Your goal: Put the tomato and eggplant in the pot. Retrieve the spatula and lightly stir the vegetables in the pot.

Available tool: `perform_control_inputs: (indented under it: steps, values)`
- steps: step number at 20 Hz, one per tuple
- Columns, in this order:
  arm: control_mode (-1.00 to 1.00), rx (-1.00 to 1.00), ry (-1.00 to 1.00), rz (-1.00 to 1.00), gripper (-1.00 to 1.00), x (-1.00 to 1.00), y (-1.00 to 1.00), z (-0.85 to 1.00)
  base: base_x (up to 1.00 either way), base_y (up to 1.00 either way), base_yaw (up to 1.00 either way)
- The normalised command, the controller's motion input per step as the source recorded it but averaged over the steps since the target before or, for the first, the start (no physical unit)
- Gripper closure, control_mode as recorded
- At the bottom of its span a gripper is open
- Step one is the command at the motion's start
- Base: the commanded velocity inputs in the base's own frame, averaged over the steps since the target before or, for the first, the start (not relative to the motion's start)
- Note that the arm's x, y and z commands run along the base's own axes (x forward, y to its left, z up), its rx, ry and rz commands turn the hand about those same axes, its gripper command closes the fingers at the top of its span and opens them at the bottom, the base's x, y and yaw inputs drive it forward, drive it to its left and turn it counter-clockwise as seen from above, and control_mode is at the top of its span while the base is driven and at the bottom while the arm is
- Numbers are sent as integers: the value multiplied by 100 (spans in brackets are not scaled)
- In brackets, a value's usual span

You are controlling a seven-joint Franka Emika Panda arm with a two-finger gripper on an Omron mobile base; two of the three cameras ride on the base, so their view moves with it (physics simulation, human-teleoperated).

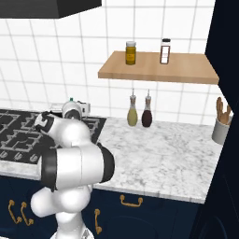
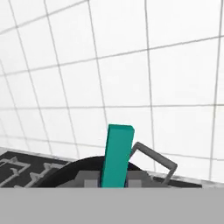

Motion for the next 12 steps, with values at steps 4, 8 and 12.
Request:
perform_control_inputs:
  steps: [4, 8, 12]
  values:
    - [-100, -18, -7, -10, 100, -9, -3, 34, 0, 0, 0]
    - [-100, -16, -5, -15, 100, -39, -2, 79, 0, 0, 0]
    - [-100, -9, 2, -19, 100, -49, -1, 91, 0, 0, 0]
